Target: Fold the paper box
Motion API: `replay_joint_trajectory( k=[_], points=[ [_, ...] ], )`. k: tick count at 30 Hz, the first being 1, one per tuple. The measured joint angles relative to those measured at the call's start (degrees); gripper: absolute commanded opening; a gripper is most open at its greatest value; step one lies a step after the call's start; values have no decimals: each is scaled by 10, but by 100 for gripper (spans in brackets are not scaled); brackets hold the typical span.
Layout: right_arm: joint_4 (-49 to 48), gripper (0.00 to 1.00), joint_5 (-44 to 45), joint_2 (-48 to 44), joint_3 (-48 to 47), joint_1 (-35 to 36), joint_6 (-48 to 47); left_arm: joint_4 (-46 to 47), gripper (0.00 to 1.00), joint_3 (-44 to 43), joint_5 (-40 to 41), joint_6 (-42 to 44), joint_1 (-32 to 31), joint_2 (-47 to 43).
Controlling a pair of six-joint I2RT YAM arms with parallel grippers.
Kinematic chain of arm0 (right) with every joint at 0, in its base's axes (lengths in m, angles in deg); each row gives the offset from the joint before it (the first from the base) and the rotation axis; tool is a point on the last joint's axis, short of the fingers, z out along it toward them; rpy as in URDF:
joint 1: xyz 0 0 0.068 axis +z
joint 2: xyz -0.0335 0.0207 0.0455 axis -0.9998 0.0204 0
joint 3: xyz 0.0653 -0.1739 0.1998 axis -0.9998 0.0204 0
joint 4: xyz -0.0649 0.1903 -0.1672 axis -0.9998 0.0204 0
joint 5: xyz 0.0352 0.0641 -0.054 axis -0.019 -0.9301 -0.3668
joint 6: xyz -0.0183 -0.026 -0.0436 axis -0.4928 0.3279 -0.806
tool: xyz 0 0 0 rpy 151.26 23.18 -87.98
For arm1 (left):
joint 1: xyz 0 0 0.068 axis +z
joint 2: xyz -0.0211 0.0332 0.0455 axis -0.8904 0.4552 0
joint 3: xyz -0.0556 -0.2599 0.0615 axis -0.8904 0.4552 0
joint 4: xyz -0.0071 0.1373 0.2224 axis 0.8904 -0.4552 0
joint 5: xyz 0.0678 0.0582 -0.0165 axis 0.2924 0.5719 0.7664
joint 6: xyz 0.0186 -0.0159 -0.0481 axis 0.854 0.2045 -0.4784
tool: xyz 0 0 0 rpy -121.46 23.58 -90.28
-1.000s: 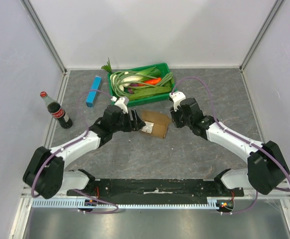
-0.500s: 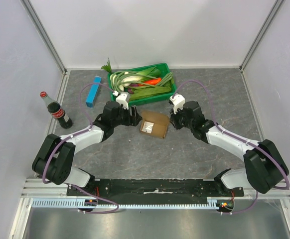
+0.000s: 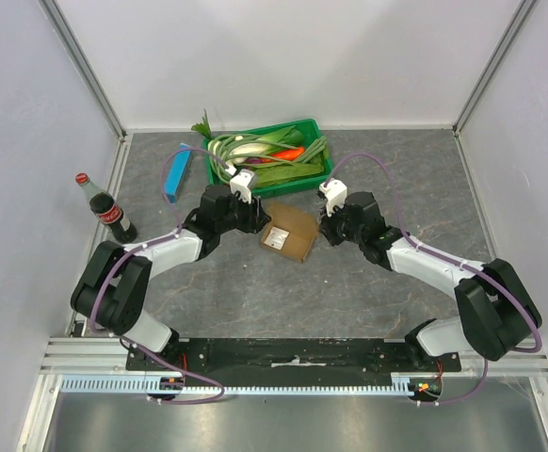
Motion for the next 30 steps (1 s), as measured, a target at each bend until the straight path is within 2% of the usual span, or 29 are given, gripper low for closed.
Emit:
replay_joint_trajectory(
  k=[5, 10, 16, 19, 21, 22, 24, 30],
  points=[
    [0, 9, 0, 0, 0, 0, 0, 0, 58, -15, -11, 11, 0, 13],
    [3, 7, 1, -4, 0, 0, 8, -3, 58, -46, -29, 27, 0, 45],
    [9, 7, -3, -42, 13, -3, 22, -7, 52, -64, -44, 43, 0, 71],
    [9, 7, -7, -50, 20, -4, 28, -9, 53, -68, -53, 48, 0, 74],
    [9, 13, -8, -50, 28, -4, 32, -9, 57, -72, -59, 50, 0, 77],
    [9, 24, -9, -50, 32, -4, 35, -11, 58, -75, -63, 51, 0, 80],
    [13, 36, -8, -50, 40, -4, 43, -12, 62, -82, -75, 52, 0, 85],
    [40, 40, -1, -67, 49, -5, 66, -31, 65, -110, -109, 57, 0, 99]
  ],
)
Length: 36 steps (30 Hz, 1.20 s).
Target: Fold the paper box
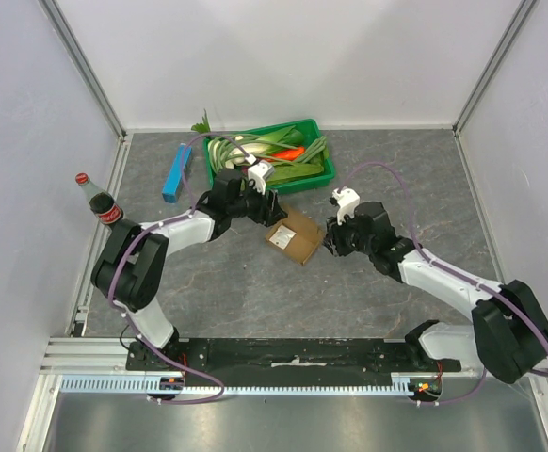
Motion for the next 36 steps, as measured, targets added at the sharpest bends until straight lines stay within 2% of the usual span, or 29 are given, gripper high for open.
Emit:
replay_joint_trajectory(
  k=[4, 9, 17, 19, 24, 29, 31, 33, 36],
  points=[
    [10, 39, -6, -28, 11, 0, 10, -12, 61, -21, -14, 12, 0, 12],
    [10, 36, -15, -28, 17, 0, 12, -37, 48, -49, -26, 39, 0, 32],
    [7, 34, -15, 3, 14, 0, 11, -63, 47, -51, -37, 61, 0, 34],
    [7, 34, -15, 8, 10, 0, 10, -67, 42, -51, -37, 64, 0, 34],
    [7, 34, -15, 10, 1, 0, 6, -73, 39, -51, -35, 68, 0, 34],
    [9, 33, -15, 10, 0, 0, 4, -84, 29, -51, -29, 75, 0, 34],
    [10, 33, -14, 11, -3, 0, 3, -85, 31, -51, -23, 76, 0, 33],
    [11, 32, -14, 13, -8, 0, 2, -86, 41, -50, -14, 77, 0, 32],
    [13, 32, -13, 17, -17, 0, -2, -89, 41, -48, -2, 79, 0, 23]
  ],
)
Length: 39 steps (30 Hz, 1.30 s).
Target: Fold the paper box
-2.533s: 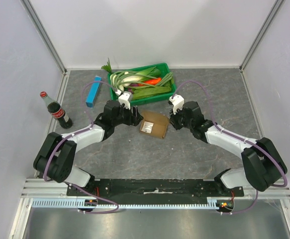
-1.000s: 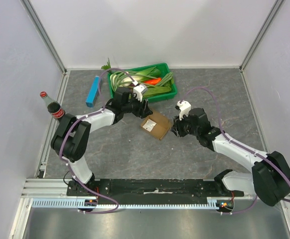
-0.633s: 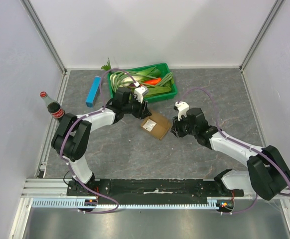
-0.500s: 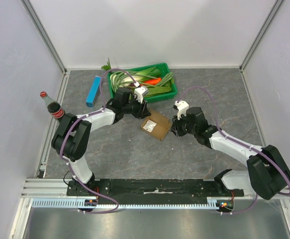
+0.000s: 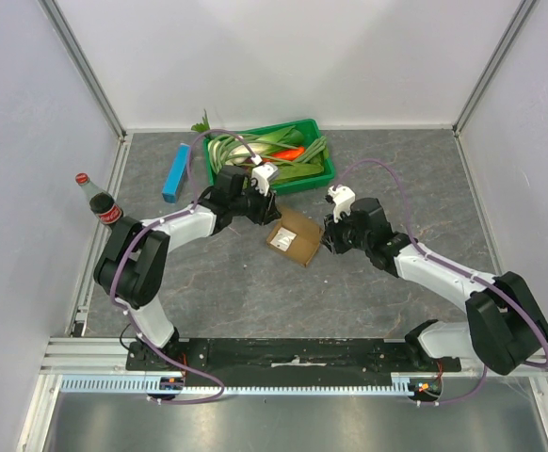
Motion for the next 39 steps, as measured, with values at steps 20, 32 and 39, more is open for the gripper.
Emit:
replay_joint_trajectory(
  k=[20, 32, 39],
  points=[
    [10, 23, -1, 16, -21, 0, -17, 4, 8, 9, 18, 7, -12, -12],
    [49, 23, 34, 50, -75, 0, -54, 15, 6, 31, 43, 15, -26, -32],
    [71, 24, 57, 50, -82, 0, -63, 15, 6, 33, 71, 29, -33, -47]
  ],
)
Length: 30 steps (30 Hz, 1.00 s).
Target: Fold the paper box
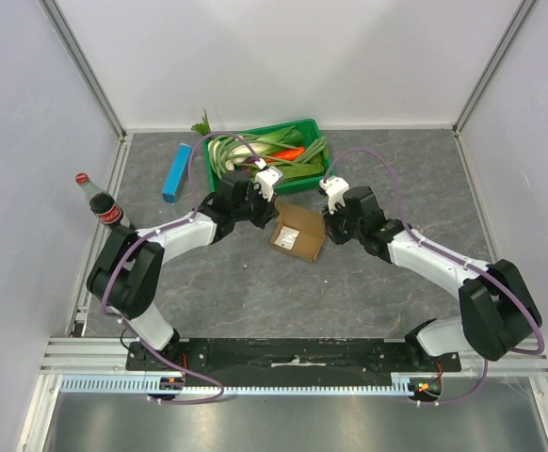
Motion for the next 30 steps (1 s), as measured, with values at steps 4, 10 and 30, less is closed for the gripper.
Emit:
replay_joint_trajectory(
  k=[4, 10, 30],
  points=[
    [13, 23, 5, 0, -6, 0, -4, -2, 6, 0, 4, 6, -3, -1],
    [17, 7, 6, 5, -21, 1, -7, -3, 6, 0, 8, 10, -5, -1],
    [40, 0, 214, 23, -31, 86, 239, -38, 2, 9, 224, -261, -70, -21]
  ],
)
